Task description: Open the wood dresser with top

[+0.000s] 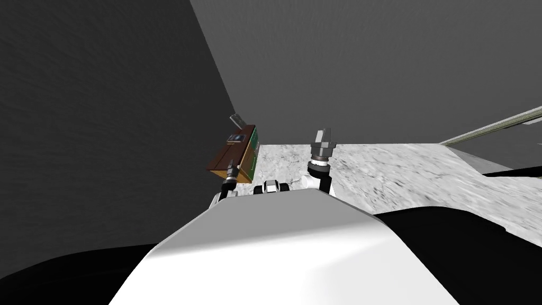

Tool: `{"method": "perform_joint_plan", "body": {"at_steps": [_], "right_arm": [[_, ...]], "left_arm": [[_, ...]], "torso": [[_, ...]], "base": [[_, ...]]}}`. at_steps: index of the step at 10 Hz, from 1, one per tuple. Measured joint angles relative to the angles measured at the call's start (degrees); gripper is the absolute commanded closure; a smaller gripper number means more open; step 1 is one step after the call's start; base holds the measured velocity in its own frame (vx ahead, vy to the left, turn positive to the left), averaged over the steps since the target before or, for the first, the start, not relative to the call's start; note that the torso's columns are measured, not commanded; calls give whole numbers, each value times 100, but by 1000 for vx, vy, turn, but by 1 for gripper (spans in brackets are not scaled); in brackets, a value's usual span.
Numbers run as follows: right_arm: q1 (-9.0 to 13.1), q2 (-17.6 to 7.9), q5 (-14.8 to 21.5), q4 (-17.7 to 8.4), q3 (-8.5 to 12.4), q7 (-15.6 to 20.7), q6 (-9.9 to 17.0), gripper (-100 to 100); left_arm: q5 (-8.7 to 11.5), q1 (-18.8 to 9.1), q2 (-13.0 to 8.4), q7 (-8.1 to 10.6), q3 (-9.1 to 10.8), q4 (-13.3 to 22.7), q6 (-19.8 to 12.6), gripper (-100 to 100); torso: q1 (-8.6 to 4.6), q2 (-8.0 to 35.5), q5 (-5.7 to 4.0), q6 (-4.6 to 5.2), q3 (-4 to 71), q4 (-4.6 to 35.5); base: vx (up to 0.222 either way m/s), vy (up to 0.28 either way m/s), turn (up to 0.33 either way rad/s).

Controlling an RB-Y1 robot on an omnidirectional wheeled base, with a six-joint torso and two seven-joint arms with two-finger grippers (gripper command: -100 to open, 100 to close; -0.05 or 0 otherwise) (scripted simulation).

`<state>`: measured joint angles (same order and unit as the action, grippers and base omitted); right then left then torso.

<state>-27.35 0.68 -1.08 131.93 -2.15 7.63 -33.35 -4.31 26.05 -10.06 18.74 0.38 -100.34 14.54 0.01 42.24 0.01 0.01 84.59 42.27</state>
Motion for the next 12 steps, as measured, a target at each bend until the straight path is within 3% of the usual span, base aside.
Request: {"method": "perform_joint_plan", "body": {"at_steps": [9, 11, 12], "right_arm": [[0, 0, 0, 0, 0, 0, 0, 0], [0, 0, 0, 0, 0, 0, 0, 0], [0, 0, 0, 0, 0, 0, 0, 0]], "left_arm": [[-87, -144, -232, 626, 145, 1112, -648, -100], [-137, -198, -191, 701, 171, 1407, -752, -100], [-129, -198, -279, 807, 184, 1528, -865, -100]], "torso": [[1, 2, -1, 0, -1, 1], [-8, 3, -2, 1, -2, 1], [-1, 2, -2, 0, -1, 1]], "base": [[49, 36, -191], [55, 37, -262], [44, 38, -114]]}}
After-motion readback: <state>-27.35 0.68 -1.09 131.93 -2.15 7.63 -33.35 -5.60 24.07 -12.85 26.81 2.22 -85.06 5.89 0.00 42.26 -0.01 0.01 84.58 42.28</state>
